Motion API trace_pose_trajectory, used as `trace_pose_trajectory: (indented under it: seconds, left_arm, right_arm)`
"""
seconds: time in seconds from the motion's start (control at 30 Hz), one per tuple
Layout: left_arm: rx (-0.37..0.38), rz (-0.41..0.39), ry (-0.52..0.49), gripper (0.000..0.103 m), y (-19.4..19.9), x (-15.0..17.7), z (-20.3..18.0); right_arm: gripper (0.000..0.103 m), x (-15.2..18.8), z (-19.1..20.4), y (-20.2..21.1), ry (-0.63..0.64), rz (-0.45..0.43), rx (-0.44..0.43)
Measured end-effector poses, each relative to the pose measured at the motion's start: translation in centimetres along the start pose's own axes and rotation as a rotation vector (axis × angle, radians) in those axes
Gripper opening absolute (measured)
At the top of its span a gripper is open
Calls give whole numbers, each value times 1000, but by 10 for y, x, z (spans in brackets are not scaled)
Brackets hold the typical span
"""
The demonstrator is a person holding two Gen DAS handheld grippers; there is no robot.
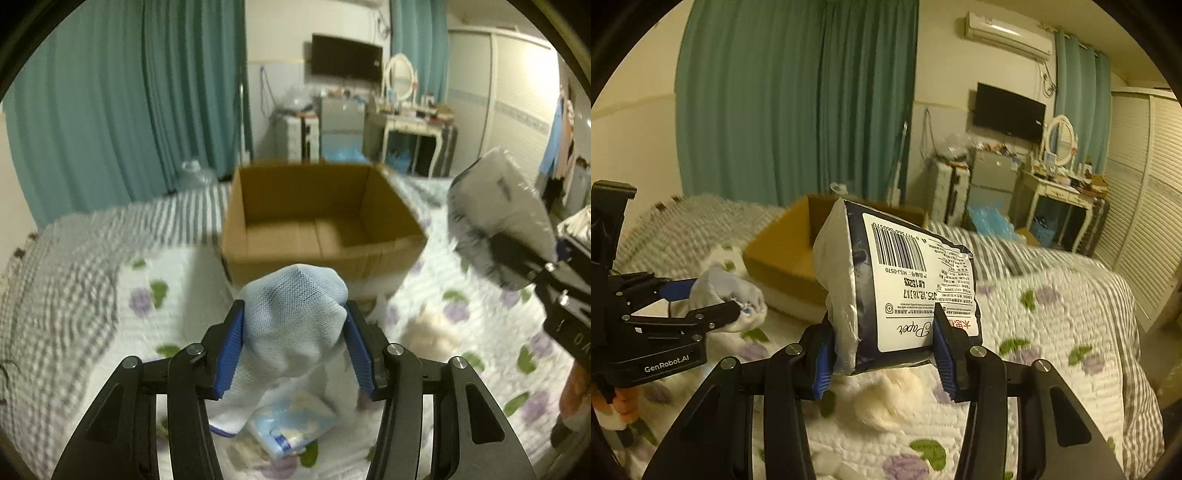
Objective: Organize soft objects
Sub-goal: 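Grasp the pale blue sock with the left tool, then carry the package and sock over the box and open both tools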
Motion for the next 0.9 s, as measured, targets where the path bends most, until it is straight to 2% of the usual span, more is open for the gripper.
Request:
trace_pose_trajectory:
  seconds: [0.13, 0.27, 0.47, 0.57, 0.73, 0.9]
  left_arm:
    - [10, -51, -5, 51, 12, -34, 1]
    - [-12, -101, -30, 51, 7, -71, 4]
    - [-13, -96, -55, 51, -35, -97, 13]
    - [9, -69, -54, 51, -64, -100, 19]
    - [21, -43, -69, 53, -101, -96, 25]
    - [20, -53, -77, 56, -115, -88, 27]
  right_arm:
    - [45, -32, 1, 2, -7, -36, -52]
    - [45, -67, 3, -13, -16, -56, -99]
    - [45, -103, 5, -70, -96, 19, -214]
    - [45, -108, 14, -102, -96, 56, -228]
    - [45, -94, 20, -145, -131, 119, -272]
    - [49, -79, 23, -175, -117, 147, -237]
Point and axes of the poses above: each gripper's, at about its wrist camera, not at the fingertips, and y roughly against the way its jaws point, z to its left, x to its underside, the point moved 2 cm from there along -y, roughly the way its jaws point, and after that the axes turned 11 degrees about x, right-handed, at the moved point
